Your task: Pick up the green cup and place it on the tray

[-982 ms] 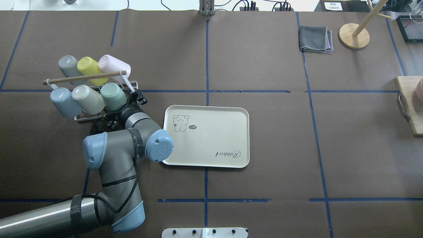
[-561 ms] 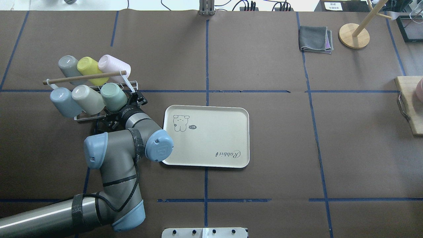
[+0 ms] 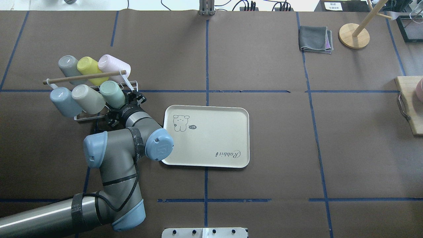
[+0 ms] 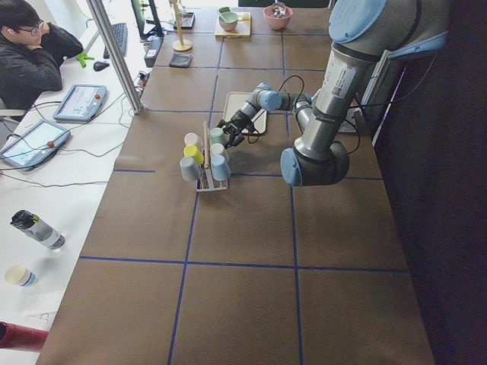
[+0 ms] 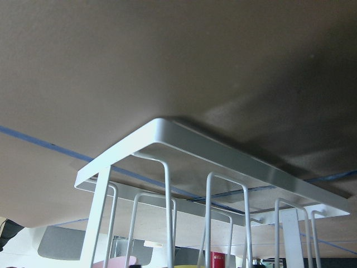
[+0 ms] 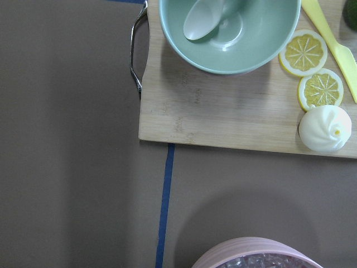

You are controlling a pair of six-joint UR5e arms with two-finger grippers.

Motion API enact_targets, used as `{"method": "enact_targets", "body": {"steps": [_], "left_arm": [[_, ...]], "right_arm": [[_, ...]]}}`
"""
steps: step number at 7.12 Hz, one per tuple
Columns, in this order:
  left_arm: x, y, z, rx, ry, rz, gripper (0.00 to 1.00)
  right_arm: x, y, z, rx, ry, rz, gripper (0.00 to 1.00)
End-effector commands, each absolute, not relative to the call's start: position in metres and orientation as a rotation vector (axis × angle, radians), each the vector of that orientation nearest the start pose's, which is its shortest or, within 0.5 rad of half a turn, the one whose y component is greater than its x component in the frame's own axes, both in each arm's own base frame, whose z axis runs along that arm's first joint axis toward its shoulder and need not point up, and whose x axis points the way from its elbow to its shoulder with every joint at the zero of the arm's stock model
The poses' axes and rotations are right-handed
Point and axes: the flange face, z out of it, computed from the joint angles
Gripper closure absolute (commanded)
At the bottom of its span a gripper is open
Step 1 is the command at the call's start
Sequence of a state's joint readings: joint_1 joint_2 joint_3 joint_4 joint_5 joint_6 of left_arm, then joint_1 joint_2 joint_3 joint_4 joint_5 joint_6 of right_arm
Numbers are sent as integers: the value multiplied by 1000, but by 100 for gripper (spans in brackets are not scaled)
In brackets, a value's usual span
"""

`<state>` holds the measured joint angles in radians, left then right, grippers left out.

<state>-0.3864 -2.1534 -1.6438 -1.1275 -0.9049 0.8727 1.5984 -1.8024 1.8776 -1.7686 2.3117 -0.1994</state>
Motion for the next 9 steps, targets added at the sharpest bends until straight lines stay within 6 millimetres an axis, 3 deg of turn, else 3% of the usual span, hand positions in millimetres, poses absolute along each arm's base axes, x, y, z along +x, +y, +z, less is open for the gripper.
{"method": "enact_targets", "body": {"steps": [1, 7, 9], "left_arm": [[531, -431, 327, 372, -732, 1884, 37], [501, -427, 301, 423, -724, 1862, 36], [484, -420, 281, 437, -727, 1874, 36]], "right_arm": [[76, -382, 632, -33, -749, -120, 0], [77, -382, 631, -30, -749, -119, 0], [77, -382, 631, -30, -749, -119, 0]]}}
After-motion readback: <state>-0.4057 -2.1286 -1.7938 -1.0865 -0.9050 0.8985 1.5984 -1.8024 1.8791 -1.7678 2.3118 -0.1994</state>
